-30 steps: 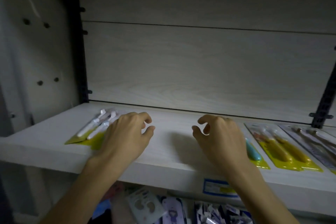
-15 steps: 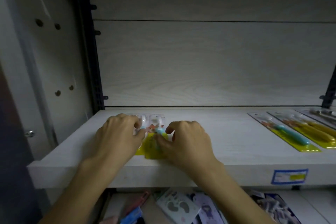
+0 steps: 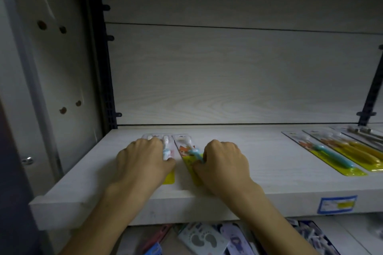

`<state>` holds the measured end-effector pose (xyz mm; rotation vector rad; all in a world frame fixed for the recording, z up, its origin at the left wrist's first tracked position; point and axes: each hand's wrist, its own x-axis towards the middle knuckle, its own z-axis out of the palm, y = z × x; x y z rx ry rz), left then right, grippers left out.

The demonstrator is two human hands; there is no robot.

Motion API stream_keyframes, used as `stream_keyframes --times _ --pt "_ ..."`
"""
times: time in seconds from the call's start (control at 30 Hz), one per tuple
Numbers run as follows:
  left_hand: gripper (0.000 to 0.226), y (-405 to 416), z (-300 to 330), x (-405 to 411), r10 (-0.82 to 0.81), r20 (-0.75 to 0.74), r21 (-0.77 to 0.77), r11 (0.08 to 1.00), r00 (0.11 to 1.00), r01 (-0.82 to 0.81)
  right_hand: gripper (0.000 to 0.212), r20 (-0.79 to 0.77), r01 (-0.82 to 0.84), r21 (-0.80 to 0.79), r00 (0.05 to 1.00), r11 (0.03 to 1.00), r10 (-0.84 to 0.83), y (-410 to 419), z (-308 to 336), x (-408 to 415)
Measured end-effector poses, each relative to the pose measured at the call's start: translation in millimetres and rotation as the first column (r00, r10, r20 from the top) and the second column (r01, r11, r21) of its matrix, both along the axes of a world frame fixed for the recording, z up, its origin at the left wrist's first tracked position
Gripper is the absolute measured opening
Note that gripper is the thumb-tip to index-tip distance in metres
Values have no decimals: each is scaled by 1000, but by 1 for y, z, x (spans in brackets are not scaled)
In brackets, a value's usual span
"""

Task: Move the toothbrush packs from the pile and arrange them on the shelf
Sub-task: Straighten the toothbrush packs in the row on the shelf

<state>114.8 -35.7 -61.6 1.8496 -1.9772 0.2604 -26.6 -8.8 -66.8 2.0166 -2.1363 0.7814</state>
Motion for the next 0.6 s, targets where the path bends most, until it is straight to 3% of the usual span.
stream_keyframes --times 0.23,0.6 --pt "40 -3 4 -26 31 -54 -10 999 998 -31 22 7 83 -21 997 996 -83 8 4 -44" --pt "46 -1 -1 -97 -85 -195 -158 986 977 55 26 -33 297 -126 952 946 -304 27 6 -149"
